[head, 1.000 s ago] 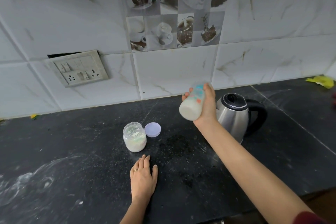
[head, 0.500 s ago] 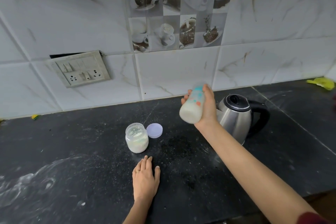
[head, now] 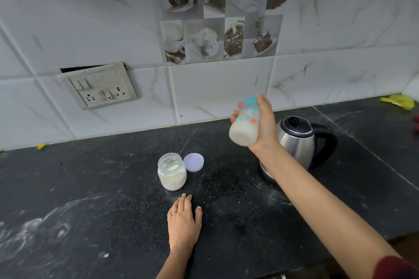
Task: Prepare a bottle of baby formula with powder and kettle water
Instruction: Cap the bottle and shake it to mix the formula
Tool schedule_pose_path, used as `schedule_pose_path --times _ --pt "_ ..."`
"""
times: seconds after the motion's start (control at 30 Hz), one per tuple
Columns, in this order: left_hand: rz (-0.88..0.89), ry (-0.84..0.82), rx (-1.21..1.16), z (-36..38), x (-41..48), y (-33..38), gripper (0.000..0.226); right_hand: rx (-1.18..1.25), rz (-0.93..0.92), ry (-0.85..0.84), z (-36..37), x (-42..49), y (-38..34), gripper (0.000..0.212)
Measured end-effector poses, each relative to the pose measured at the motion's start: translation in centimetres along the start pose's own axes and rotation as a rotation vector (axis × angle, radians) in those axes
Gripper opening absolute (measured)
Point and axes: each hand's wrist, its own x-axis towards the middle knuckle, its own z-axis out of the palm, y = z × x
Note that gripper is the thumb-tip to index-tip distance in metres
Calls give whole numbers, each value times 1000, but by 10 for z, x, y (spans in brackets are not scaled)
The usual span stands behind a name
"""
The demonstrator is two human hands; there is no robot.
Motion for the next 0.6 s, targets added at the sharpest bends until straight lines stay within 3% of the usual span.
schedule_pose_path --times 0.07,0.2,0.3,0.47,0.6 --pt "11 14 4 1 -1 -1 44 59 10 25 2 2 -2 37" --pt "9 18 -2 1 0 -2 45 -54 60 -68 2 -11 11 31" --pt "6 16 -14 1 -1 -1 45 75 17 -17 5 -5 5 45" --pt "10 30 -13 1 0 -2 46 -67 53 -106 2 -14 14 34" --pt "2 24 -24 1 -1 0 46 59 25 12 8 -3 7 66"
